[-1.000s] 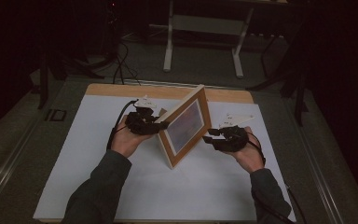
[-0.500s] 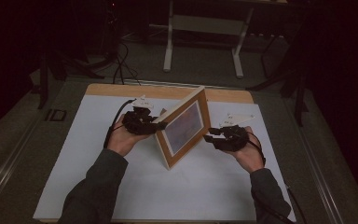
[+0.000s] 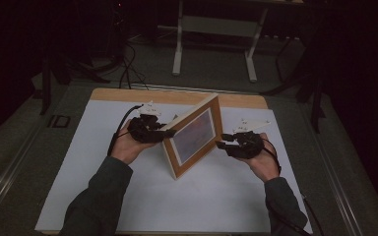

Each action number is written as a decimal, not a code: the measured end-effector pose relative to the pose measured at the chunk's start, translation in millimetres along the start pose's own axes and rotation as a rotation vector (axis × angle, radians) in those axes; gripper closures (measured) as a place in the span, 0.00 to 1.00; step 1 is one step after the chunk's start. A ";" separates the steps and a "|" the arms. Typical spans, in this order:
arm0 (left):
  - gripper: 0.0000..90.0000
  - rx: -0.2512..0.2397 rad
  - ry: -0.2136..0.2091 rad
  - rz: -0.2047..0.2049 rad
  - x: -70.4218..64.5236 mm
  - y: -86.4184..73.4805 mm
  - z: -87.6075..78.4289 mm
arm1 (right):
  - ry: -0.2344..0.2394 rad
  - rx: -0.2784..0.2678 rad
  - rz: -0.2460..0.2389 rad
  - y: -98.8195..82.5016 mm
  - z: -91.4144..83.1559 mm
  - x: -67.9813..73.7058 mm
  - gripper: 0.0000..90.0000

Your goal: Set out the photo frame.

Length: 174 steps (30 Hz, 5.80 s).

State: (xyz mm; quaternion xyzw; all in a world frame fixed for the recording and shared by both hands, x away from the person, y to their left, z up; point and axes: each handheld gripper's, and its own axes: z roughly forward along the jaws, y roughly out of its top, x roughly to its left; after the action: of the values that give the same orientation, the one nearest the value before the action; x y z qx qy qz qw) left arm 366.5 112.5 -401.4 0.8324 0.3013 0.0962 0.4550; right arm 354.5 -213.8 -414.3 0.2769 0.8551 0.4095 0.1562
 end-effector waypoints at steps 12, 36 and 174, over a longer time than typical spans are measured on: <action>0.79 -0.030 -0.008 0.037 -8.8 -2.1 0.1 | -0.023 -0.010 0.016 1.6 -2.6 -2.8 0.67; 0.74 -0.137 0.126 -0.055 -27.2 -21.2 -5.2 | -0.045 -0.019 0.030 4.1 -6.1 -8.7 0.66; 0.65 -0.213 0.008 -0.188 38.7 -36.8 4.5 | 0.022 -0.155 0.215 -6.7 1.1 -57.9 0.70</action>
State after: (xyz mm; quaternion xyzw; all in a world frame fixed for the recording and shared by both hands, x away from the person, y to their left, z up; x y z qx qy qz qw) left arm 384.2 147.0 -438.4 0.7471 0.3676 0.0879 0.5468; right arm 398.9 -251.4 -418.0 0.3493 0.7880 0.4919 0.1229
